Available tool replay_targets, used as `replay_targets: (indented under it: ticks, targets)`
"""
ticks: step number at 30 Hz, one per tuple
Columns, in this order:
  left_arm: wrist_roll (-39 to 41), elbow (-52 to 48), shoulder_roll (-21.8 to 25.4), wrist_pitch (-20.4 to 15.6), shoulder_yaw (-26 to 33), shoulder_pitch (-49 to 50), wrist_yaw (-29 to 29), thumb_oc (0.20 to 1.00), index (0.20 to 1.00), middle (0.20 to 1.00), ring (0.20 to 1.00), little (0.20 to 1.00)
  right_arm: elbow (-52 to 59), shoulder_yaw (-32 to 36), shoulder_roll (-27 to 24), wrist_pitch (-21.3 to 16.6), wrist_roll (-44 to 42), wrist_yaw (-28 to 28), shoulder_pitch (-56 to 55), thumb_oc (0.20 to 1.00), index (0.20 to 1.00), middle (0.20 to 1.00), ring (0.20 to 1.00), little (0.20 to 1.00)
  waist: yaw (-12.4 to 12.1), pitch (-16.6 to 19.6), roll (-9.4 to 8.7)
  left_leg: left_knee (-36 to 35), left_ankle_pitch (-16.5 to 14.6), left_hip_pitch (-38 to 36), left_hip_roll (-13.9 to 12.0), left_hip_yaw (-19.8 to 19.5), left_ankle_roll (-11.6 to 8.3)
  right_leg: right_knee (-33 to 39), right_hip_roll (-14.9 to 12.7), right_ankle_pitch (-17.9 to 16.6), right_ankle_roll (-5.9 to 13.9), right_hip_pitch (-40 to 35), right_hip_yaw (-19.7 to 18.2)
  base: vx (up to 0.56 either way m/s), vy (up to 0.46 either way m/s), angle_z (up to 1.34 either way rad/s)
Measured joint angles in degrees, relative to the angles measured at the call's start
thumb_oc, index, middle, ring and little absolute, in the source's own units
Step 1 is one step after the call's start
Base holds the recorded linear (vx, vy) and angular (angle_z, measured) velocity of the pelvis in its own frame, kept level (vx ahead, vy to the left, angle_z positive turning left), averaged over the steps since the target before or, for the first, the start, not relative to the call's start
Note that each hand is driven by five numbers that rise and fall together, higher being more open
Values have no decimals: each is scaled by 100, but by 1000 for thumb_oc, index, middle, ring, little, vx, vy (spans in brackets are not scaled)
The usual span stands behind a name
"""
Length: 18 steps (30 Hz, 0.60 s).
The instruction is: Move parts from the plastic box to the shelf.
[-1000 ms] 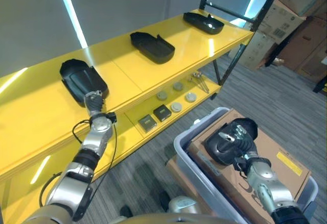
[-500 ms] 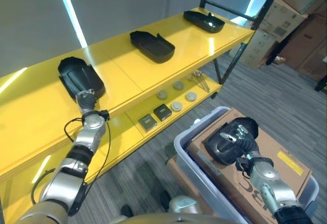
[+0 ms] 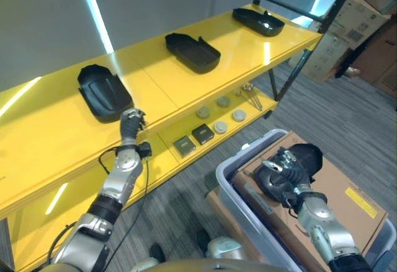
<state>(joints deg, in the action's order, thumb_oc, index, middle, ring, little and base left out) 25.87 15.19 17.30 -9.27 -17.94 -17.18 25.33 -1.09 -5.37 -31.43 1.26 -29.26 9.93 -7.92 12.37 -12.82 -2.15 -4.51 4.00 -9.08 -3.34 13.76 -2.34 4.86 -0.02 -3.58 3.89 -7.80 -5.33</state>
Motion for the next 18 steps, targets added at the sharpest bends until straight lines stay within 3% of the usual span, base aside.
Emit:
replay_targets:
  ticks: [1, 2, 3, 5, 8, 13, 18]
  targets:
    - [-12, -931, 1, -53, -36, 464, -87, 200, 200, 200, 200, 200, 293, 2, 8, -18, 2, 116, -114, 1000, 1000, 1000, 1000, 1000, -65, -11, 18, 0, 1, 12, 3, -32, 2, 7, -2, 0, 0, -2, 20, -153, 10, 7]
    - [-14, -1180, 1, -101, -46, 572, -102, 507, 507, 507, 507, 507, 314, 2, 16, -25, 2, 137, -120, 1000, 1000, 1000, 1000, 1000, -89, -10, 20, 0, 4, 13, 6, -53, 5, 5, -4, 0, 0, -8, 39, -167, 16, 19]
    - [-11, -2232, 198, -91, 41, 987, -125, 1000, 1000, 1000, 1000, 1000, 500, 90, 65, -25, 18, 207, -202, 1000, 1000, 1000, 1000, 1000, -226, -6, 62, -32, 29, 76, 21, -141, 29, 2, -15, -6, -12, -10, 120, -225, 42, 21]
    - [-14, -3609, 755, -161, 443, 1795, -201, 1000, 1000, 1000, 1000, 1000, 743, 337, 75, -104, 20, 317, -401, 1000, 1000, 1000, 1000, 1000, -433, 33, 161, -30, 42, 95, 34, -200, 23, -17, -26, -43, -63, -15, 175, -211, 69, 21]
    - [119, -3687, 1261, -203, 1415, 2374, -353, 1000, 1000, 1000, 1000, 1000, 710, 640, -194, -107, -46, 458, -397, 1000, 1000, 1000, 1000, 1000, -742, 159, 374, -33, 12, 173, 96, -309, 43, 15, -106, 22, 2, 14, 316, -144, 58, 27]
    - [440, -3473, 1138, -132, 2017, 2818, -498, 1000, 1000, 1000, 1000, 1000, 803, 670, -222, -271, -64, 583, -233, 1000, 1000, 1000, 1000, 1000, -1026, 234, 470, -32, 21, 246, 134, -307, 40, 14, -192, 60, -39, 6, 499, -79, 20, 21]
    - [465, -3428, 1004, -60, 2092, 2971, -659, 1000, 1000, 1000, 1000, 1000, 928, 677, -167, -277, -57, 586, -427, 1000, 1000, 1000, 1000, 1000, -978, 322, 366, 1, 28, 254, 129, -338, 43, 7, -179, 79, -28, 12, 507, -31, -3, 0]
